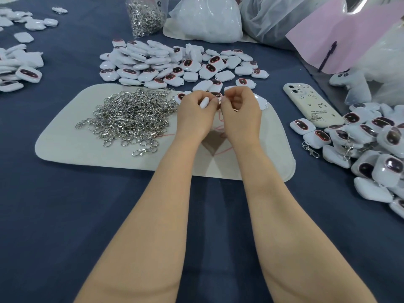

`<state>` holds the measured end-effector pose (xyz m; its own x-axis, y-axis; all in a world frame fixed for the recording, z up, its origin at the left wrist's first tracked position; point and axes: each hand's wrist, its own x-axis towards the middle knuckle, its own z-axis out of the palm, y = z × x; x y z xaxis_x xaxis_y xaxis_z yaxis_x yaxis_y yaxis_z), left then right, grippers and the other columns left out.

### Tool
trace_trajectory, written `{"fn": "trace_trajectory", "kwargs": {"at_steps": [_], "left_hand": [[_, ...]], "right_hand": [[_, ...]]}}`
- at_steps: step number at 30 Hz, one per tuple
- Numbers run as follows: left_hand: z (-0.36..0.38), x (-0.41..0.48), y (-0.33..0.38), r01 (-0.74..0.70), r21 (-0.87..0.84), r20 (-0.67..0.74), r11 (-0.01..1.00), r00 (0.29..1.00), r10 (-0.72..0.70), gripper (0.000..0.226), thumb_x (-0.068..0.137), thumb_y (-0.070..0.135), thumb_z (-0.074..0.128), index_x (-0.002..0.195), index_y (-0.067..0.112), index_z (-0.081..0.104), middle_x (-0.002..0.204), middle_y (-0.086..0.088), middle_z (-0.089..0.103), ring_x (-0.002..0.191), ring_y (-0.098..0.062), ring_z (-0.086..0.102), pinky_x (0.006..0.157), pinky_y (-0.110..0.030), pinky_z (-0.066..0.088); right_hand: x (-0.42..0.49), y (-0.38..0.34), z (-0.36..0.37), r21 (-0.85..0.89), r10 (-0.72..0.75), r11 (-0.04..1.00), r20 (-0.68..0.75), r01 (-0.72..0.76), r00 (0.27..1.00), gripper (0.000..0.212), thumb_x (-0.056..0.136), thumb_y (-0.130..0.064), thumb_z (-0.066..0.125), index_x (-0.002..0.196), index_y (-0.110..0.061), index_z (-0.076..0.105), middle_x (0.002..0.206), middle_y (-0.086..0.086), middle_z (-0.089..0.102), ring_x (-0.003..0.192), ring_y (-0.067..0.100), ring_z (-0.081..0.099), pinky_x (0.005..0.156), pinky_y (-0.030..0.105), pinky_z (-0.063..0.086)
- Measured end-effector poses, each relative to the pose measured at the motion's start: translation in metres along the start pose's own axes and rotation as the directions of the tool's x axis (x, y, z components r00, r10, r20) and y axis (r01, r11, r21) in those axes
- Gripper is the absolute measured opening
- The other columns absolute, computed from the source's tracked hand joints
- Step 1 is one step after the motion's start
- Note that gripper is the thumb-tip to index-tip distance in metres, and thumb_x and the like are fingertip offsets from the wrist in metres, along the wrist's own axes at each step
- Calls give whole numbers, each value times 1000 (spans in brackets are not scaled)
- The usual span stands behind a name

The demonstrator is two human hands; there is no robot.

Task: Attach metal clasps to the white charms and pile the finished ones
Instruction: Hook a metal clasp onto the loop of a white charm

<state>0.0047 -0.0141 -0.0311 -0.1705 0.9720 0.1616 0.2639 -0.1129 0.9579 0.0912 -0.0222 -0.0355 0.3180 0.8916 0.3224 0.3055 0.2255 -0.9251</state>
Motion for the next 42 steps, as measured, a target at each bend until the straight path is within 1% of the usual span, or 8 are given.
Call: {"fn": "trace_trajectory", "kwargs": {"at_steps": [3,10,14,17,23,31,37,42], "left_hand": [[-1,1,-1,18,-37,-18,999,1000,-18,8,87,13,61,82,15,66,81,-3,65,80,-18,59,81,-37,51],[0,-1,-1,-14,-21,-19,1000,1000,13,9,88,12,60,81,16,64,81,-3,63,91,-29,64,87,-42,51],[0,-1,-2,-19,-21,-12,1000,1000,19,10,88,12,60,80,17,63,81,-1,63,91,-27,64,87,-41,51],[0,-1,-2,-24,-19,-11,1000,1000,24,11,88,11,60,80,17,64,80,0,63,88,-25,63,87,-41,51],[0,-2,-3,-37,-3,-10,999,999,37,9,89,12,59,83,15,65,82,0,62,92,-28,63,87,-40,50],[0,-2,-3,-37,15,-17,999,999,38,10,89,12,58,86,11,67,85,0,64,93,-26,62,88,-40,50],[2,-1,-5,-72,97,-46,993,996,77,12,89,14,57,89,10,68,85,1,63,89,-22,62,80,-29,47],[3,0,-7,-102,161,-50,982,993,111,12,89,16,58,89,11,69,82,4,60,83,-13,55,68,-17,35]], "right_hand": [[0,1,1,-38,-6,999,29,7,1000,13,86,-6,57,84,-18,54,75,-11,58,71,8,57,67,13,46],[0,3,2,-46,-6,999,16,7,1000,14,86,-6,60,88,-18,53,78,-15,55,71,-1,54,66,5,43],[0,4,1,-78,-11,997,26,13,1000,12,86,-8,60,83,-17,55,75,-15,56,70,-1,54,64,3,41],[0,4,2,-59,-10,998,17,11,1000,11,86,-8,61,85,-17,55,76,-15,56,70,-1,54,65,3,41],[0,4,2,-53,-3,999,18,4,1000,10,86,-8,61,89,-15,56,78,-14,56,72,0,54,67,5,43],[0,4,1,-78,-27,997,28,29,999,13,86,-6,61,85,-17,53,75,-16,53,70,-1,53,66,5,42],[1,4,1,-109,-22,994,64,29,998,14,86,-4,58,85,-15,51,76,-14,52,72,2,52,67,7,42],[1,5,2,-163,-50,985,79,62,996,13,86,-1,54,86,-13,49,88,1,55,81,15,52,72,18,43]]}}
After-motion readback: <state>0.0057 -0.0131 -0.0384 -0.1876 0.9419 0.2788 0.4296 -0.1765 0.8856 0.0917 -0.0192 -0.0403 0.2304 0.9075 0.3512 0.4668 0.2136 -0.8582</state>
